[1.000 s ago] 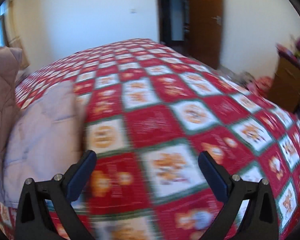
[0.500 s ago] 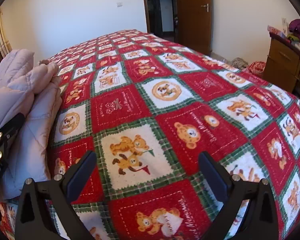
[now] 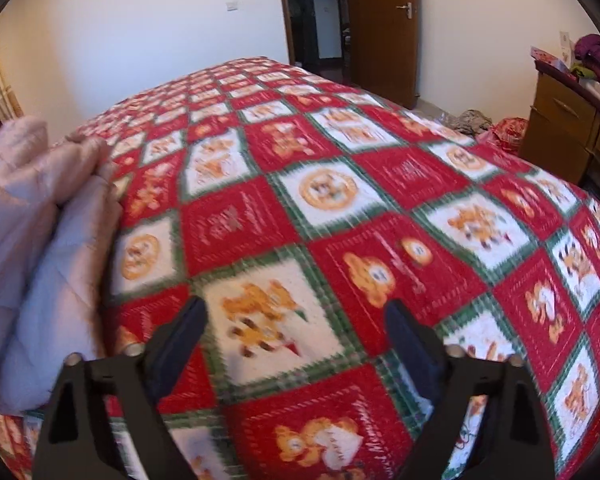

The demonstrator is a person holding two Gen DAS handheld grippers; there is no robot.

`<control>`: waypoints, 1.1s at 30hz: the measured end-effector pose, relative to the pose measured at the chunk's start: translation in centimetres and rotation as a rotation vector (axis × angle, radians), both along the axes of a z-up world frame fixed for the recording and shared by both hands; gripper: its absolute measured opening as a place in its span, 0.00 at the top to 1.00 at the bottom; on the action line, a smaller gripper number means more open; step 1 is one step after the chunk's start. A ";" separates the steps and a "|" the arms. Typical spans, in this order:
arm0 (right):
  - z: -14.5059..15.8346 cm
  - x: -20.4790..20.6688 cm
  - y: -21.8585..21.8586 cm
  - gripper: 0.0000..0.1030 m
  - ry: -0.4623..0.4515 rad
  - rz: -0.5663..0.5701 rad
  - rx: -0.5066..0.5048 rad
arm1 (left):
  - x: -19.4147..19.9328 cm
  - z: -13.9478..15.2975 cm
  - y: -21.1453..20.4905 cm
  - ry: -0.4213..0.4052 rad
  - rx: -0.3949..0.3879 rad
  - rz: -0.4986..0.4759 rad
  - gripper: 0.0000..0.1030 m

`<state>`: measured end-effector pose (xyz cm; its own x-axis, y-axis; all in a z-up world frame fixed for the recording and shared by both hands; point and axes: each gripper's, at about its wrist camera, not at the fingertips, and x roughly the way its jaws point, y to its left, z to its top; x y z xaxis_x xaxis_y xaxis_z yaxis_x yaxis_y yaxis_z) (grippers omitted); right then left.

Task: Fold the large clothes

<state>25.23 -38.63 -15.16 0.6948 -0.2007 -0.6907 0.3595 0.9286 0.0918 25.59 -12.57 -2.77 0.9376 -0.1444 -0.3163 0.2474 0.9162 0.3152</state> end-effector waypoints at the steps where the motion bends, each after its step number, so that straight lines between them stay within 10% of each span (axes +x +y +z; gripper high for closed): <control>1: 0.9 0.3 0.4 0.17 -0.013 0.009 -0.003 | 1.7 -0.3 1.8 0.030 -0.010 0.074 0.06; 7: 8.4 4.0 6.3 0.22 -0.129 0.124 -0.058 | 9.3 -2.8 11.7 0.203 -0.236 0.372 0.06; 16: 14.6 12.3 19.0 0.29 -0.184 0.323 -0.084 | 13.8 -6.5 10.1 0.254 -0.247 0.346 0.06; 21: 10.9 17.4 20.4 0.47 -0.108 0.346 -0.070 | 13.6 -6.9 6.5 0.222 -0.210 0.247 0.06; 33: 0.1 16.5 10.1 0.48 -0.004 0.201 0.025 | 14.6 -10.2 -1.1 0.306 -0.176 0.118 0.01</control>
